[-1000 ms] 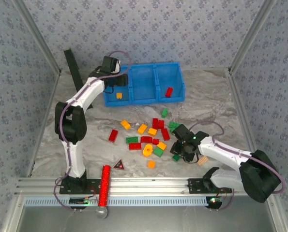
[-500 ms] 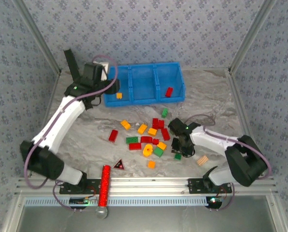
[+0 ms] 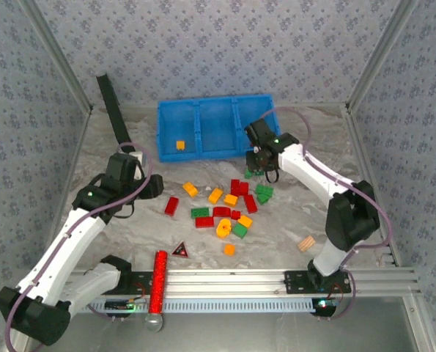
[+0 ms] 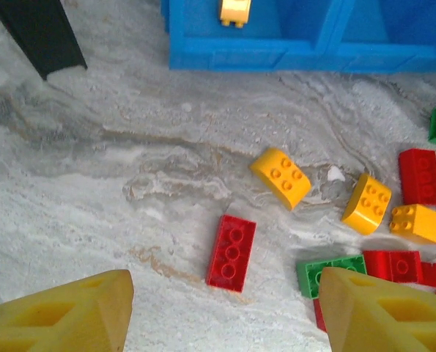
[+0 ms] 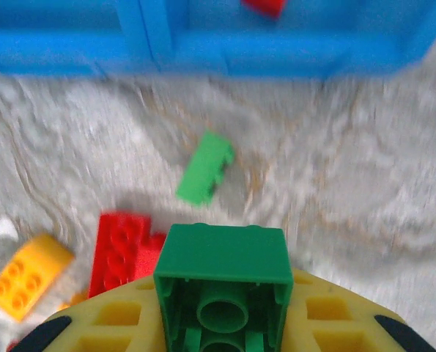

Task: Sort the legos into containers by color
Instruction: Place the lego in the container.

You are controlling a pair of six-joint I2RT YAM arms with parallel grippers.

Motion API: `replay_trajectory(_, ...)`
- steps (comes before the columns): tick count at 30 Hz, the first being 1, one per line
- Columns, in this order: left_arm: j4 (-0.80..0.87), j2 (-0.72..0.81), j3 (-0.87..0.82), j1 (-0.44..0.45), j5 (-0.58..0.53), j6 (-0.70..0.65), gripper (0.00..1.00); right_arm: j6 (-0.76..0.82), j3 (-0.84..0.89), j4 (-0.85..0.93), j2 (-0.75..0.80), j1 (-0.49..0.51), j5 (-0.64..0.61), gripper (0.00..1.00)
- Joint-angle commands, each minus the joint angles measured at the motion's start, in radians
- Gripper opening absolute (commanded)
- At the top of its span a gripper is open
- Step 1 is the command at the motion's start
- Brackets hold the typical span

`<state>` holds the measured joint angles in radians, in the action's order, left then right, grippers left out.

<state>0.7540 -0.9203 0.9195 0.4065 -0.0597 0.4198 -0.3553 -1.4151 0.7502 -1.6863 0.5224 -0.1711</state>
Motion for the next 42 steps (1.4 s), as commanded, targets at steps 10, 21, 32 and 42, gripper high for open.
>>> replay_trajectory(10, -0.015, -0.018, -0.074, 0.009, 0.072, 0.05, 0.68, 0.223, -0.409, -0.093, -0.326, 0.006, -0.016, 0.27)
replay_trajectory(21, -0.057, -0.04, -0.163, 0.023, 0.125, 0.106, 0.68, 0.308, -0.749, -0.058, -0.586, 0.034, -0.01, 0.27)
replay_trajectory(32, -0.096, -0.066, -0.214, 0.047, 0.136, 0.132, 0.69, 0.36, -0.94, -0.068, -0.787, 0.062, -0.005, 0.28)
replay_trajectory(42, -0.129, -0.105, -0.235, 0.085, 0.112, 0.152, 0.69, 0.357, -0.962, -0.06, -0.857, 0.061, -0.002, 0.35)
